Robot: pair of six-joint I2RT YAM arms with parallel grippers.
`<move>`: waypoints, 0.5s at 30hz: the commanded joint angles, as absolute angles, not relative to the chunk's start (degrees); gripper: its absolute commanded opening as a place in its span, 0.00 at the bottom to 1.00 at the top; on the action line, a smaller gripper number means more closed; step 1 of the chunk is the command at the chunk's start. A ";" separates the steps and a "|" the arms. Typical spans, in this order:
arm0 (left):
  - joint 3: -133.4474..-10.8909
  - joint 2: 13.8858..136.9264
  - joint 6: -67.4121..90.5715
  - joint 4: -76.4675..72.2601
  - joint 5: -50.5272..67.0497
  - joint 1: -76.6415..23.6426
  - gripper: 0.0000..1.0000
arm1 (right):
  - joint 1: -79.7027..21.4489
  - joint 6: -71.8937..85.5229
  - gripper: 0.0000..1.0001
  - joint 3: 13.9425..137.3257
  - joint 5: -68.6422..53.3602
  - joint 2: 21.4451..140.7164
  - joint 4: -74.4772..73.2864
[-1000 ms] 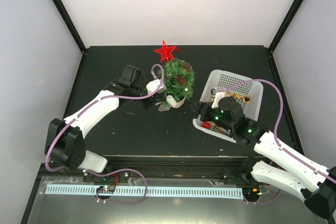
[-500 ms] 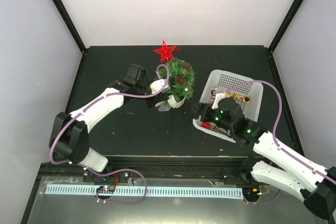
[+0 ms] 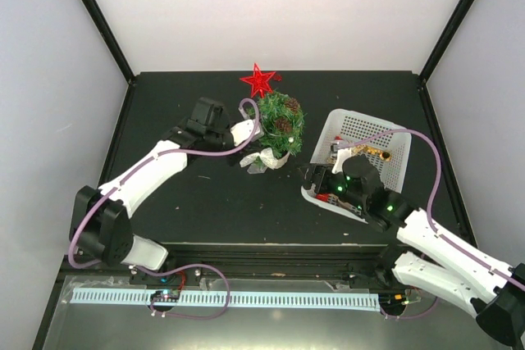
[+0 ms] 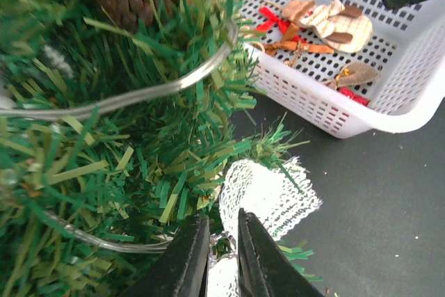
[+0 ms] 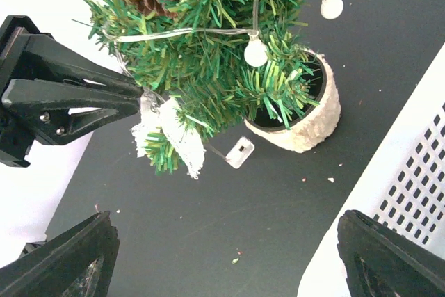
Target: Decorate the small christmas tree
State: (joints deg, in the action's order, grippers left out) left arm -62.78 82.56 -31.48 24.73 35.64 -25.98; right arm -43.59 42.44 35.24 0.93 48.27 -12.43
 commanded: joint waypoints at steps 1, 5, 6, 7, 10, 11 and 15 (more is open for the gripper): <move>-63.19 78.90 -32.00 25.56 35.60 -26.28 0.18 | -43.24 42.36 0.87 34.96 1.11 45.99 -12.04; -63.60 76.68 -33.87 29.12 36.35 -26.23 0.33 | -43.23 42.45 0.88 35.10 1.36 44.49 -13.39; -63.84 75.96 -34.45 30.61 36.37 -26.27 0.37 | -43.24 42.33 0.88 35.19 1.33 44.02 -13.86; -64.01 75.14 -34.83 31.92 36.34 -26.28 0.40 | -43.20 42.10 0.88 35.42 1.38 43.69 -14.44; -63.36 70.87 -35.60 35.05 35.00 -26.23 0.56 | -43.17 40.88 0.89 36.74 2.03 42.65 -17.32; -62.98 69.06 -35.79 36.08 34.43 -26.25 0.63 | -43.23 40.12 0.89 37.65 2.17 42.30 -18.67; -62.27 62.28 -35.29 39.42 31.10 -26.16 0.96 | -43.23 38.19 0.91 42.22 3.96 41.13 -27.51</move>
